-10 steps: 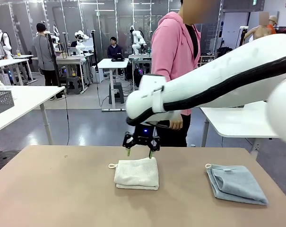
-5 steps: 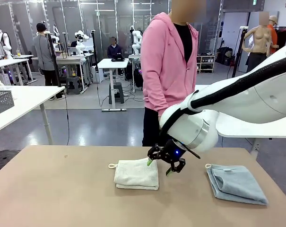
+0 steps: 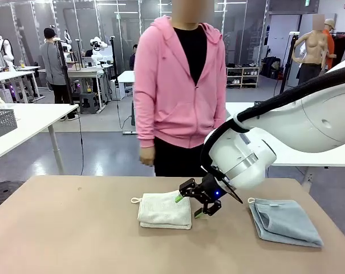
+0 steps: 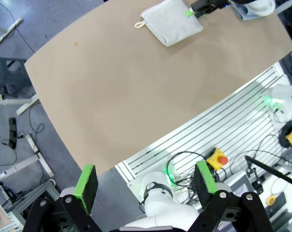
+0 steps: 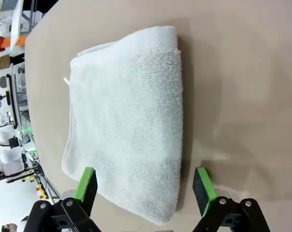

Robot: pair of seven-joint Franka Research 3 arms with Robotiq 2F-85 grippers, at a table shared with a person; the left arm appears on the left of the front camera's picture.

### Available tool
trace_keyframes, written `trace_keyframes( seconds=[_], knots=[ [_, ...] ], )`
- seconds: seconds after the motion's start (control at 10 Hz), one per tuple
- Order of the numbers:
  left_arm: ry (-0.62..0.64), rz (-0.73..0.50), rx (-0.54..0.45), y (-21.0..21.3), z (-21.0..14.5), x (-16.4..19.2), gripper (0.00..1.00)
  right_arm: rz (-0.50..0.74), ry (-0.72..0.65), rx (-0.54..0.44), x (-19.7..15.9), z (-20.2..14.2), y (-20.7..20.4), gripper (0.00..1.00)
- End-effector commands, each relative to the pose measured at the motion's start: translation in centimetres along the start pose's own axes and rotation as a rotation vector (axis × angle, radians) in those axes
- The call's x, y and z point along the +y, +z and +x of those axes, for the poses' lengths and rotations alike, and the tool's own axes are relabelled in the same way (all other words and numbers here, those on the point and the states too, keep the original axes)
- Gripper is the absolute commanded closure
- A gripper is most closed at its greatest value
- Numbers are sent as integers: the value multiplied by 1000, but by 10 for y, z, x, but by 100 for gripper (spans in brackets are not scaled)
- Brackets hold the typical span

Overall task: Fold the towels and place them in the basket.
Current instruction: Stack the folded Towel with hook on the right side of the table.

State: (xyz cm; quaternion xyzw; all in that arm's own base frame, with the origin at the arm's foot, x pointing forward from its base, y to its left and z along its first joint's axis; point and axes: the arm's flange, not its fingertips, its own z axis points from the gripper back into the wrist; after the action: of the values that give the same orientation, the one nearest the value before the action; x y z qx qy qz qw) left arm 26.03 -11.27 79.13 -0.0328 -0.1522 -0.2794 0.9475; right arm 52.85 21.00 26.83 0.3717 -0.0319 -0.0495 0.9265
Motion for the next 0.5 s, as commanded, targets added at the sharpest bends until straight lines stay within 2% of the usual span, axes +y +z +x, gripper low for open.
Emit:
trace_keyframes(
  seconds=[0.0, 0.4],
  knots=[
    [-18, 0, 0, 0, -1, 1, 0, 40, -2, 10, -6, 9, -9, 0],
    [-18, 0, 0, 0, -1, 1, 0, 76, -7, 3, -1, 16, -8, 0]
  ],
)
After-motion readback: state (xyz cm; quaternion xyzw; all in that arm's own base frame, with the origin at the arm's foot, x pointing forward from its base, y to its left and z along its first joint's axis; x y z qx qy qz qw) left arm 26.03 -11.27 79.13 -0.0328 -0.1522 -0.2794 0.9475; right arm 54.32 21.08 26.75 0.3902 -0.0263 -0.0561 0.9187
